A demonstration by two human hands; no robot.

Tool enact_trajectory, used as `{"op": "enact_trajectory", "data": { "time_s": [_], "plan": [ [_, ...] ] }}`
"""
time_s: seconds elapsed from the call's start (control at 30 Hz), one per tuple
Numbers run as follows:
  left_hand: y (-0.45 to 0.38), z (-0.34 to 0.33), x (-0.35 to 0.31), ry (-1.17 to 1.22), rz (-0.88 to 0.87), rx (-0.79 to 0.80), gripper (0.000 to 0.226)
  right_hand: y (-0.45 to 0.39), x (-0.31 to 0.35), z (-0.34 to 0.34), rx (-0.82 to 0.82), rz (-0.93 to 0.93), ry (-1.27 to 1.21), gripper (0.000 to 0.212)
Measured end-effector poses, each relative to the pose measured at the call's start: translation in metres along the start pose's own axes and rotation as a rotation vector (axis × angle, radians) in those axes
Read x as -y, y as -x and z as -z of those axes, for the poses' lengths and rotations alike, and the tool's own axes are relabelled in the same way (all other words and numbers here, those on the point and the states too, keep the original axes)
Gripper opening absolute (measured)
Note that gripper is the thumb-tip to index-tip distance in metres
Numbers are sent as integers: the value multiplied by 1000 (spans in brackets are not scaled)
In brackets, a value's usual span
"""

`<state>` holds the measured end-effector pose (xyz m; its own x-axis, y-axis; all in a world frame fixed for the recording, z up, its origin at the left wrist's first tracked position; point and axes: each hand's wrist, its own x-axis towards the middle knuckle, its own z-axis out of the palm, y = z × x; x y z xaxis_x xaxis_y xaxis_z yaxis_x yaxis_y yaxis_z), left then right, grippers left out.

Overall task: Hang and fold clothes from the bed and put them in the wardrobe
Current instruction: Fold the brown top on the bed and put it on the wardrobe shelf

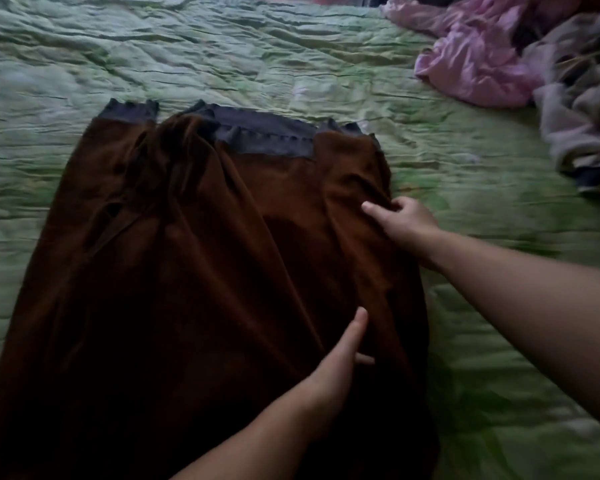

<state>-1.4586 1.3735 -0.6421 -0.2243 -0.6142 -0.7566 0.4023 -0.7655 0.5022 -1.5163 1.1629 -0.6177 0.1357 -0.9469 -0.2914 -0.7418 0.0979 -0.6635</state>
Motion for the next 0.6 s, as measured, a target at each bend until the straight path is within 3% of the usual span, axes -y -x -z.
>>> {"op": "enact_trajectory", "data": {
  "time_s": [0.1, 0.2, 0.3, 0.37, 0.43, 0.53, 0.6],
  "plan": [
    [15, -15, -4, -80, -133, -153, 102, 31, -20, 4, 112, -21, -107, 65],
    [23, -26, -6, -496, -340, -470, 67, 54, -31, 12, 243, -64, -148, 50],
    [27, -16, -4, -509, -399, -532, 36, 66, -37, 22, 296, -62, -126, 45],
    [30, -2, 3, -359, -326, -421, 40, 68, -41, 29, 183, -53, -115, 43],
    [36, 9, 10, -422, -308, -340, 52, 70, -47, 31, 92, -52, -29, 41],
    [44, 16, 1, -758, -431, -388, 82, 71, -51, 27, 96, -48, 121, 42],
    [42, 15, -18, -1145, -597, -470, 89, 64, -46, 26, 85, -14, 202, 48]
  ]
}}
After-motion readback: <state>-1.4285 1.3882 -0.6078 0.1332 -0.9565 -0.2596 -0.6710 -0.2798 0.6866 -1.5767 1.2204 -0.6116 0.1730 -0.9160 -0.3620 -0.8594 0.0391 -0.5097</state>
